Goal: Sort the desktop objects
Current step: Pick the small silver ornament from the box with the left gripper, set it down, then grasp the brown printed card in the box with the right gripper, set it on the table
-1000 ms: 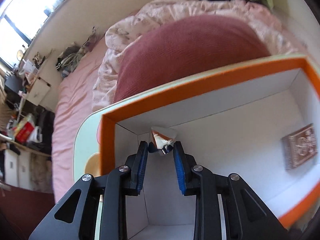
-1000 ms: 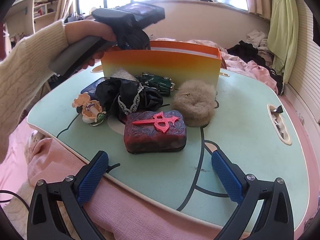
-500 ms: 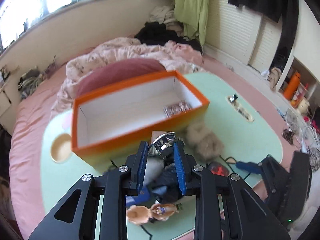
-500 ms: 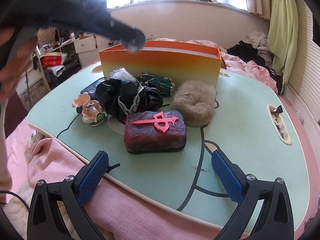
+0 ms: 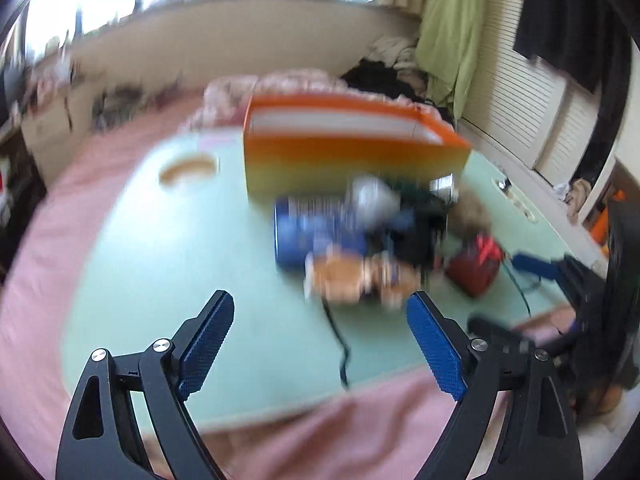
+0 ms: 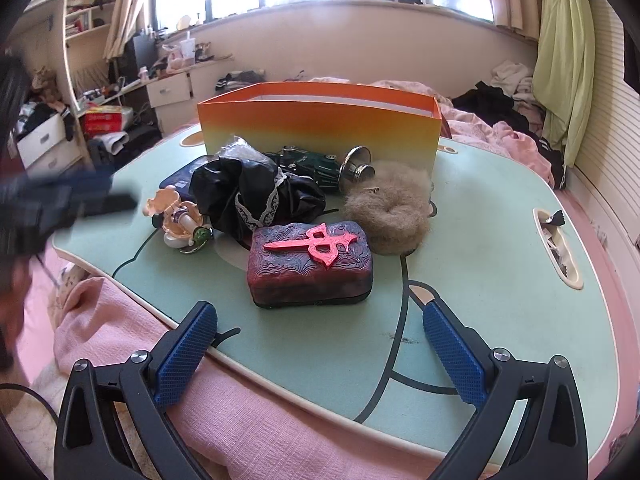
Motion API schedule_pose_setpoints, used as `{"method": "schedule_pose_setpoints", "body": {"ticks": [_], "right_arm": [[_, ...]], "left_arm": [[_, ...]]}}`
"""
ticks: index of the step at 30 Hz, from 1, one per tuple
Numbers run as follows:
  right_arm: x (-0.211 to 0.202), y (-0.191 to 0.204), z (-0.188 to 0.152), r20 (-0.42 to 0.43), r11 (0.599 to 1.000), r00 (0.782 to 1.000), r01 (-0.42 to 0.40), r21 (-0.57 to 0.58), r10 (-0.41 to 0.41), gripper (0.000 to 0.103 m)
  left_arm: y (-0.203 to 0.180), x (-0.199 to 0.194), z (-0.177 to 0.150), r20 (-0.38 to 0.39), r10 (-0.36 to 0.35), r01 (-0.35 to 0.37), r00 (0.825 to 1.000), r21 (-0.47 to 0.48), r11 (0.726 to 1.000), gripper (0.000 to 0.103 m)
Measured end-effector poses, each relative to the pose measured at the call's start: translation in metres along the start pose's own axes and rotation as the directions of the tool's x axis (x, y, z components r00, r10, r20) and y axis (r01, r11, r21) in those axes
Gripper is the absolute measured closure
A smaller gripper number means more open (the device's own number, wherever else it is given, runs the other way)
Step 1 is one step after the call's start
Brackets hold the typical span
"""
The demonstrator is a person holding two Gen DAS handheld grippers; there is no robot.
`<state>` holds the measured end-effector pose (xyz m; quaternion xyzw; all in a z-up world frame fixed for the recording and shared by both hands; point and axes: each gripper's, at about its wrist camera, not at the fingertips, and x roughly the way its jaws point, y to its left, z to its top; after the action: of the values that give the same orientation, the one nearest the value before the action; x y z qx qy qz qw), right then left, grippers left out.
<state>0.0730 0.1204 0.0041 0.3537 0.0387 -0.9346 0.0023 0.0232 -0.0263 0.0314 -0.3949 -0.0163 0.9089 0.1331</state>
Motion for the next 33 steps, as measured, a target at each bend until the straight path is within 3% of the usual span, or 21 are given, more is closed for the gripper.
{"method": "schedule_pose_setpoints", "body": {"ticks": [2, 5, 7, 10, 14, 16, 19, 22, 24, 26, 33], "right_arm": [[0.0, 0.0, 0.001, -0.001, 1.0, 1.0, 0.003, 0.001, -0.003, 0.0], [0.001, 0.001, 0.001, -0.007, 1.0, 1.0, 0.013, 0.004, -0.013, 0.0], [0.001, -0.001, 0.002, -0.02, 1.0, 1.0, 0.02, 0.015, -0.02, 0.001], [-0.014, -0.004, 0.011, 0.017, 0.999, 1.0, 0.019, 0.035, -0.02, 0.001], [-0.034, -0.004, 0.055, 0.079, 0.997, 0.997, -0.029, 0.066, 0.024, 0.001], [-0.027, -0.002, 0.094, 0.095, 0.998, 0.996, -0.002, 0.065, -0.004, 0.001], [0.009, -0.004, 0.136, 0.038, 0.996, 0.999, 0.036, 0.087, -0.039, 0.001], [0.049, -0.011, 0.152, -0.057, 0.99, 0.998, 0.04, 0.132, -0.033, 0.001], [0.066, -0.015, 0.153, -0.101, 0.989, 0.995, 0.037, 0.144, -0.022, 0.001], [0.077, -0.013, 0.15, -0.114, 0.989, 0.992, 0.075, 0.126, -0.061, 0.001], [0.078, -0.011, 0.139, -0.127, 0.991, 0.988, 0.103, 0.084, -0.091, 0.001]], "left_arm": [[-0.003, 0.013, -0.004, -0.042, -0.006, 0.006, 0.999, 0.003, 1.0, 0.014], [-0.017, 0.026, -0.007, 0.0, 0.098, -0.098, 0.995, 0.066, 0.993, 0.009], [-0.021, 0.032, -0.01, 0.058, 0.106, -0.109, 0.993, 0.048, 0.993, 0.0], [-0.022, 0.033, -0.011, 0.07, 0.095, -0.099, 0.993, 0.058, 0.993, 0.0], [-0.02, 0.034, -0.009, 0.075, 0.094, -0.098, 0.993, 0.058, 0.993, 0.0], [-0.022, 0.034, -0.009, 0.078, 0.096, -0.1, 0.992, 0.058, 0.993, 0.0], [-0.022, 0.034, -0.01, 0.078, 0.095, -0.1, 0.992, 0.059, 0.993, 0.0], [-0.023, 0.032, -0.013, 0.082, 0.091, -0.096, 0.992, 0.06, 0.994, 0.0], [-0.023, 0.032, -0.013, 0.084, 0.089, -0.094, 0.992, 0.06, 0.994, 0.0], [-0.022, 0.031, -0.014, 0.086, 0.089, -0.095, 0.992, 0.061, 0.994, 0.0], [-0.021, 0.031, -0.015, 0.087, 0.089, -0.095, 0.992, 0.061, 0.994, 0.0]]}}
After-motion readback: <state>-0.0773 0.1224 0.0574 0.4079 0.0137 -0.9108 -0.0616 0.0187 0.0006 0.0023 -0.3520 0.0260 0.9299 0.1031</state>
